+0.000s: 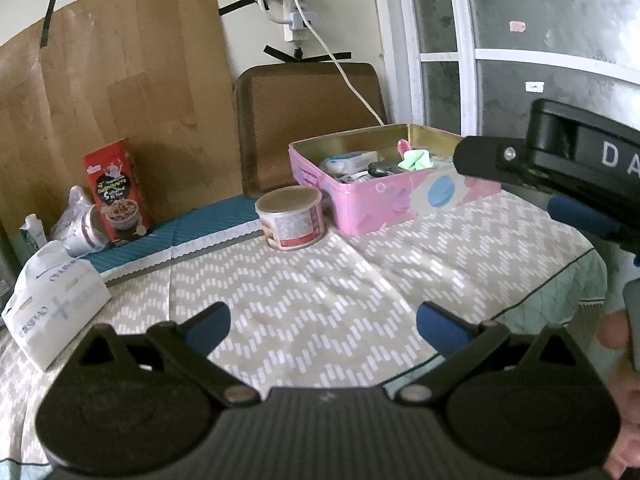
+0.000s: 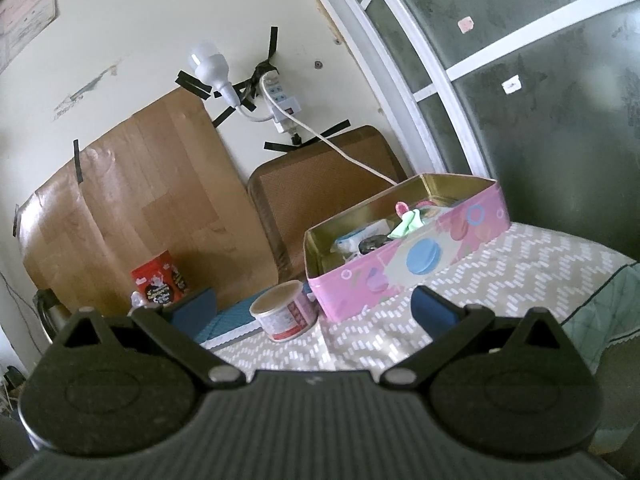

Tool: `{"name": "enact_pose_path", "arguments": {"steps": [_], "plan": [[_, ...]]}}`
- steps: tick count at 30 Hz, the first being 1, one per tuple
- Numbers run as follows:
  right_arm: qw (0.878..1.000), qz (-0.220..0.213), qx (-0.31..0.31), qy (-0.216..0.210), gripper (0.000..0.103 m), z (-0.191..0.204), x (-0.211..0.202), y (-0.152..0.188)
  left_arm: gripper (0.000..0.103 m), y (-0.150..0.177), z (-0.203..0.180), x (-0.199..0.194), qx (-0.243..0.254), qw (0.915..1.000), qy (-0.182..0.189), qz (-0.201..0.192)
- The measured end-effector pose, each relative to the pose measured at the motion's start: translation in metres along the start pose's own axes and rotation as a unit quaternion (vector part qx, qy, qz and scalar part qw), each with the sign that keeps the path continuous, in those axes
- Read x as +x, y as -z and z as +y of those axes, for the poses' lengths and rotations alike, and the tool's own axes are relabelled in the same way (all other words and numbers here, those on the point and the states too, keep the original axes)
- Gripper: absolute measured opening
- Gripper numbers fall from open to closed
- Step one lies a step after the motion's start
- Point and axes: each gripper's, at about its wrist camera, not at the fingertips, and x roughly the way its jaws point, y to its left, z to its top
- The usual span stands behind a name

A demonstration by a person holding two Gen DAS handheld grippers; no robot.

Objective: Organize soft objects

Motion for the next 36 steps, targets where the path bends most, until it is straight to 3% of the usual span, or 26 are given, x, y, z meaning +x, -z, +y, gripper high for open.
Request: {"name": "enact_pose_path", "arguments": {"steps": [36], "plan": [[1.000, 0.015, 0.006, 0.008, 0.103, -0.004, 0.011, 0.006, 0.103, 0.004, -0.005, 0.015, 0.008, 0.9993, 0.020, 0.029]]}}
